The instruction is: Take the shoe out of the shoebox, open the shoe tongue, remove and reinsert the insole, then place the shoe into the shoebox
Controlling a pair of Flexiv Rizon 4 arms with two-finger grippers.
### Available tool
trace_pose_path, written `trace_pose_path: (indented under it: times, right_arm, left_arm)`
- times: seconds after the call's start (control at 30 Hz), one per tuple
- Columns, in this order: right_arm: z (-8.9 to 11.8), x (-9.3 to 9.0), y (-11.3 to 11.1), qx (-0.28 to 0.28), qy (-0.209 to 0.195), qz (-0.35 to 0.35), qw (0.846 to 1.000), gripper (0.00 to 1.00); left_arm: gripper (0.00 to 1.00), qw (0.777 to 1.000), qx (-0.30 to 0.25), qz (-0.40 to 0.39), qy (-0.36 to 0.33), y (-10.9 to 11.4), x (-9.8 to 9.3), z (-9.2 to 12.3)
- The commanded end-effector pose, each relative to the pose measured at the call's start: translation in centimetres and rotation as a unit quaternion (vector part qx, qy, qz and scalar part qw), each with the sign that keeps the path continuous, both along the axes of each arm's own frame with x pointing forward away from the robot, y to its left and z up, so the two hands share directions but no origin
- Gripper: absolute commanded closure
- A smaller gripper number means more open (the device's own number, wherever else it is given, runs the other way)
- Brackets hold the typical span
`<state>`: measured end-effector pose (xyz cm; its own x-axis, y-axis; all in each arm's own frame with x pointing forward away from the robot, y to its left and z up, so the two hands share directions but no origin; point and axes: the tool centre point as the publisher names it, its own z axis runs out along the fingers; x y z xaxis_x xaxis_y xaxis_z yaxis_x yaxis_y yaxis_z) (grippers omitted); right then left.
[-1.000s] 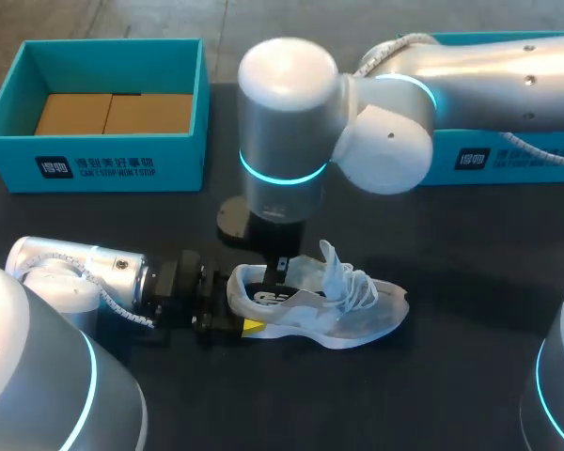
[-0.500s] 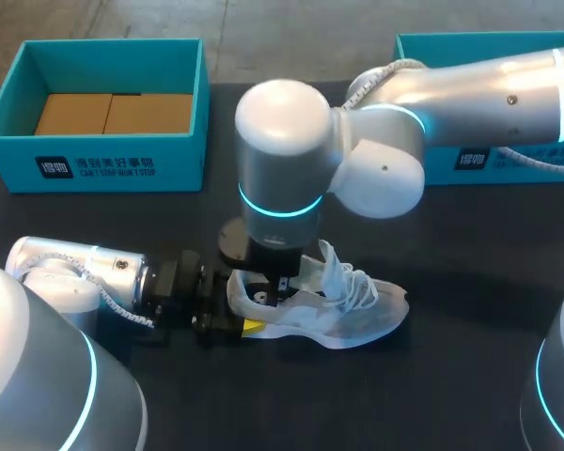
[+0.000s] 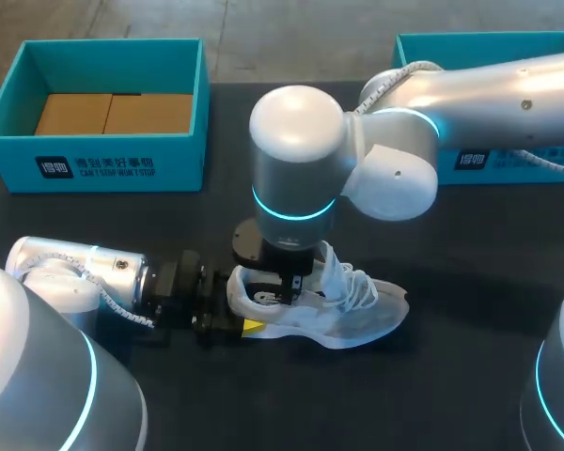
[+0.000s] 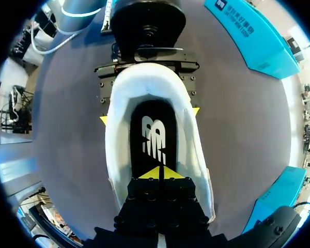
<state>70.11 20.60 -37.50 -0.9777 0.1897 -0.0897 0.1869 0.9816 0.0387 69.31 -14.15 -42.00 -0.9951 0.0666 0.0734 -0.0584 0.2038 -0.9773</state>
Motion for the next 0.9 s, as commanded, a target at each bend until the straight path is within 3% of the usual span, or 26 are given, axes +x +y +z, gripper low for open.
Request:
trace_pose_path:
  times: [0.03, 0.47, 0.9]
  right_arm:
    - [0.2, 0.2, -0.6, 0.000, 0.001, 0.000, 1.000, 1.00]
    - [0.2, 0.2, -2.3, -0.005, -0.003, -0.018, 1.000, 1.00]
    - [-1.4, 0.5, -3.4, 0.004, -0.001, -0.027, 1.000, 1.00]
  left_arm:
    - [1.00, 1.000, 0.000, 0.001, -0.001, 0.1, 0.2, -0.4]
    - [1.00, 1.000, 0.000, 0.001, -0.001, 0.1, 0.2, -0.4]
    - [1.00, 1.000, 0.000, 0.001, -0.001, 0.1, 0.2, -0.4]
